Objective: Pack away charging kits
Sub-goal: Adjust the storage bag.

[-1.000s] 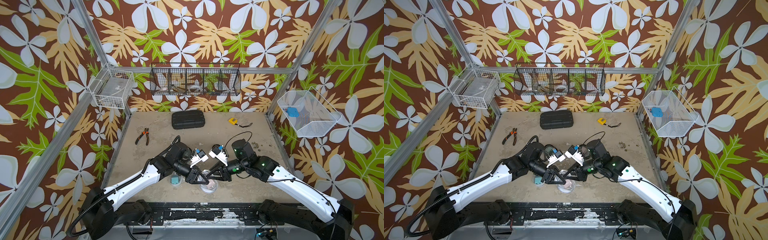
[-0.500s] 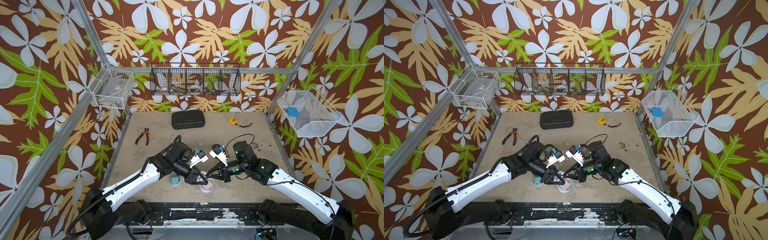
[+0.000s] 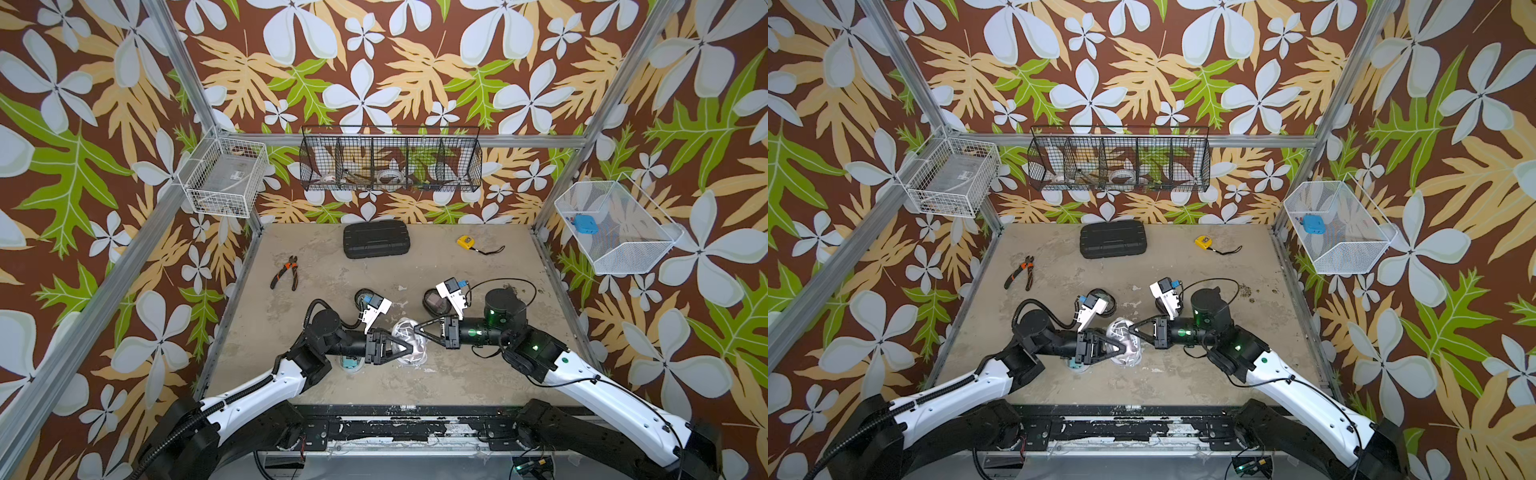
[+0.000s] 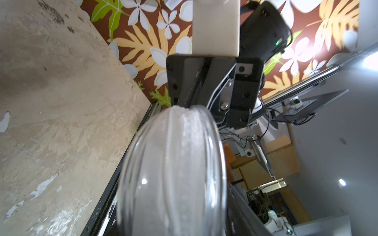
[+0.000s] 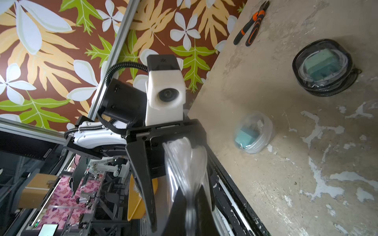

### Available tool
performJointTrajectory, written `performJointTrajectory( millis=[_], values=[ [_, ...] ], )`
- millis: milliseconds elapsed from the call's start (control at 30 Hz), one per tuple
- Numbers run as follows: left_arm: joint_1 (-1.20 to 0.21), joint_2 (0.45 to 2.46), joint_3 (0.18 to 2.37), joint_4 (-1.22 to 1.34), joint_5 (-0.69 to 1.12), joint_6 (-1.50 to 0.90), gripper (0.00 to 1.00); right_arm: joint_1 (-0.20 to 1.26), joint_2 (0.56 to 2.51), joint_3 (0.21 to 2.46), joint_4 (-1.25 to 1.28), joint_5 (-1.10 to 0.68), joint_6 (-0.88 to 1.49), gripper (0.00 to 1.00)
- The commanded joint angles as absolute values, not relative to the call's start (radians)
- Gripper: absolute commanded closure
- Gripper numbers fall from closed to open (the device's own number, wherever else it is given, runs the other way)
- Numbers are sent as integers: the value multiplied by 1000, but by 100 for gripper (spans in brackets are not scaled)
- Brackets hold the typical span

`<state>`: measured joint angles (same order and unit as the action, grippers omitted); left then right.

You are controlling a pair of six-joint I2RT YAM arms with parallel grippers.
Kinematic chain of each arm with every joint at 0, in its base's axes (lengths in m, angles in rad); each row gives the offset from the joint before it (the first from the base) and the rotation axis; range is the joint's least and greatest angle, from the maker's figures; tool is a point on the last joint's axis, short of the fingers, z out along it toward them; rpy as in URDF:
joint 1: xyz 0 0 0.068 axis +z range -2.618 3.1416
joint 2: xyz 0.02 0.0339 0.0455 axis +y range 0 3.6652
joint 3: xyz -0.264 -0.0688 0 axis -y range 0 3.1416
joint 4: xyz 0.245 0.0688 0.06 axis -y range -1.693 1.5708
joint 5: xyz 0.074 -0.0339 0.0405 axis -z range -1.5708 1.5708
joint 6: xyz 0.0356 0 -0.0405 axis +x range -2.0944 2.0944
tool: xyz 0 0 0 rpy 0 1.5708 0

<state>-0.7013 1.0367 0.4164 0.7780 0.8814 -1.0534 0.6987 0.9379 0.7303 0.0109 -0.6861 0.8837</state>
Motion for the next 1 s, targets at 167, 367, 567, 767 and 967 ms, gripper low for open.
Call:
performJointTrajectory(
  millis=[167, 367, 567, 767, 967],
  values=[
    [-703, 1049, 400, 1032, 804, -1261, 45, 698, 929, 691, 128, -594, 979, 100],
    [-704, 1062, 372, 996, 780, -1294, 58, 698, 955, 733, 96, -576, 948, 100],
    [-704, 1073, 361, 1017, 680, -1364, 87, 698, 965, 781, 32, -586, 885, 91],
    [-685, 1025, 365, 886, 560, -1409, 85, 698, 843, 813, -167, -499, 751, 64],
    [-678, 1032, 393, 786, 467, -1473, 85, 724, 798, 764, -220, -488, 687, 63]
  ],
)
